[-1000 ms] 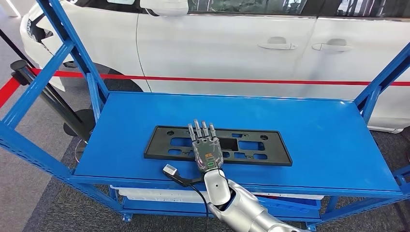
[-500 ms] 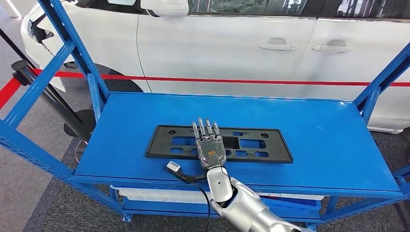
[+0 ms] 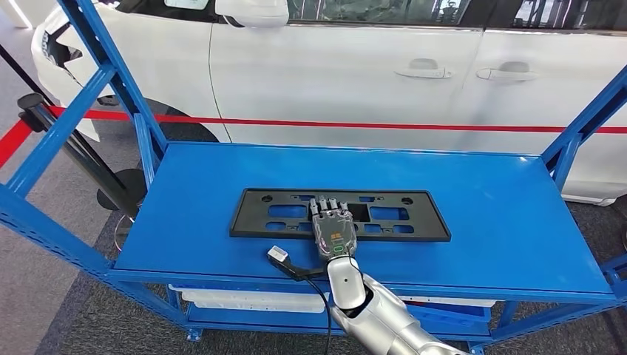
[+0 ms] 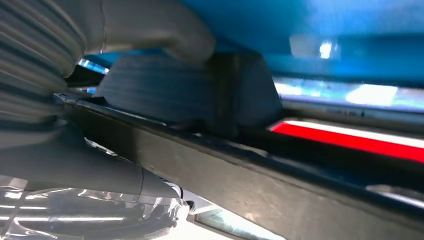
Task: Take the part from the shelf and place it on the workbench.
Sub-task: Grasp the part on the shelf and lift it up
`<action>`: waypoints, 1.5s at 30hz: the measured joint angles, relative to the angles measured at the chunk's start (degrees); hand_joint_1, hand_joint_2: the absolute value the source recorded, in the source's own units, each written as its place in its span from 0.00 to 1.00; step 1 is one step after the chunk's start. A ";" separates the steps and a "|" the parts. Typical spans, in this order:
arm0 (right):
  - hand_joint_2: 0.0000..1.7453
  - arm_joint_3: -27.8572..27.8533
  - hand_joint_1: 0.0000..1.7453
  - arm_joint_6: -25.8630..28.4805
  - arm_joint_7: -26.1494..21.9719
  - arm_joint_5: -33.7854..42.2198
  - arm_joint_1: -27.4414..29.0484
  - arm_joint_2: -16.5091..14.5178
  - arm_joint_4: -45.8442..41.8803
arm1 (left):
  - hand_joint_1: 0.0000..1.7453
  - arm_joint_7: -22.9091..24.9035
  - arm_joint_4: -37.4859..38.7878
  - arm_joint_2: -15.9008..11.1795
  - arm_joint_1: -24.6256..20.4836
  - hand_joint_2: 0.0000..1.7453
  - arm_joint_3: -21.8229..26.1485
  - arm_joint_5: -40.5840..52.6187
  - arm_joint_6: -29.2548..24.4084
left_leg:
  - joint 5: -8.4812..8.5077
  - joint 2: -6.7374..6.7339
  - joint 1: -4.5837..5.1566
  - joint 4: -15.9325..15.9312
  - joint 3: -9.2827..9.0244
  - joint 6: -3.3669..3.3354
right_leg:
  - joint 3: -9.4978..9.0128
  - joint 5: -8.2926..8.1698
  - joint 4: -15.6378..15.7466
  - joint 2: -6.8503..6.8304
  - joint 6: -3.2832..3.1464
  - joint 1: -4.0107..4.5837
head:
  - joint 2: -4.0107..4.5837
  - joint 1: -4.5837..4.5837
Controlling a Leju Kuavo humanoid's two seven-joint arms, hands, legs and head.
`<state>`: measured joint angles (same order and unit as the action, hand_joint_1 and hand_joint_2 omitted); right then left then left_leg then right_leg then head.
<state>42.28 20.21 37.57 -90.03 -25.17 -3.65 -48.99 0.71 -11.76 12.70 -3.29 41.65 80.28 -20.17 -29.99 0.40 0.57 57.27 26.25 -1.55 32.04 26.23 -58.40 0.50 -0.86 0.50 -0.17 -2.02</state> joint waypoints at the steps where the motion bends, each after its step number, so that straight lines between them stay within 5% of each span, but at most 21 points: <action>1: 1.00 -0.20 1.00 0.03 -0.28 -0.01 0.24 0.04 -0.29 | 0.00 -0.04 0.00 0.00 0.00 0.00 0.01 0.05 0.00 | 0.00 0.00 0.00 0.00 0.01 0.00 | 0.01 0.00 0.00 0.00 0.00 0.00 | 0.00 0.00; 19: 1.00 -2.19 1.00 3.35 -3.74 0.10 3.19 1.58 -6.15 | 0.00 -0.69 0.00 0.00 0.02 0.00 0.07 0.54 -0.04 | -0.02 0.02 0.00 0.01 0.49 -0.01 | 0.44 0.06 0.00 -0.04 0.04 -0.01 | 0.00 0.00; 22: 1.00 -4.45 1.00 4.52 -9.96 3.84 4.62 1.78 -9.56 | 0.00 -0.94 0.00 -0.01 0.05 0.00 0.07 0.73 0.00 | -0.02 0.03 0.00 0.01 0.66 -0.01 | 0.59 0.05 -0.01 -0.04 0.05 -0.03 | 0.00 0.01; 26: 1.00 -10.73 1.00 0.39 -23.13 16.73 5.80 1.80 -17.27 | 0.00 -1.55 0.00 -0.04 0.08 0.00 0.13 0.83 0.11 | -0.01 0.01 0.00 0.03 0.89 -0.02 | 0.84 0.00 -0.02 0.03 0.07 -0.06 | 0.01 0.00; 30: 1.00 -15.34 1.00 -8.44 -39.27 52.45 3.91 3.13 -26.17 | 0.00 -3.00 0.00 -0.28 0.14 0.00 0.53 0.62 0.14 | -0.02 -0.03 0.00 0.05 0.93 -0.02 | 0.92 -0.01 -0.02 0.09 0.07 -0.06 | 0.00 0.00; 34: 1.00 -18.53 1.00 -16.94 -44.31 79.82 -2.05 7.58 -34.96 | 0.00 -4.95 0.00 -0.61 0.14 0.00 1.35 -0.32 0.13 | -0.01 -0.02 0.04 0.08 0.92 -0.02 | 0.90 -0.02 -0.01 0.07 0.08 -0.09 | 0.00 0.00; 38: 1.00 -20.76 1.00 -19.71 -43.63 87.93 -5.70 11.98 -40.02 | 0.00 -6.39 0.00 -0.81 0.15 0.00 2.16 -1.22 0.02 | 0.01 0.03 0.08 0.10 1.11 -0.06 | 1.04 -0.04 -0.02 -0.03 0.10 -0.15 | 0.00 0.00; 45: 1.00 -21.48 1.00 -19.89 -43.18 89.62 -10.03 16.62 -43.65 | 0.00 -7.37 0.00 -0.97 0.05 0.00 3.01 -1.60 -0.09 | 0.02 0.05 0.07 0.14 1.37 -0.07 | 1.42 -0.04 -0.04 -0.06 0.10 -0.13 | 0.00 -0.01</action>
<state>20.81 0.32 -5.61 -0.41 -35.20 12.97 -92.65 -6.67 -11.76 11.73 -3.24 44.66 78.68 -20.27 -29.96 0.45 0.64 57.40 27.62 -1.62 33.46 26.19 -58.45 0.44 -0.76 0.37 -0.17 -2.03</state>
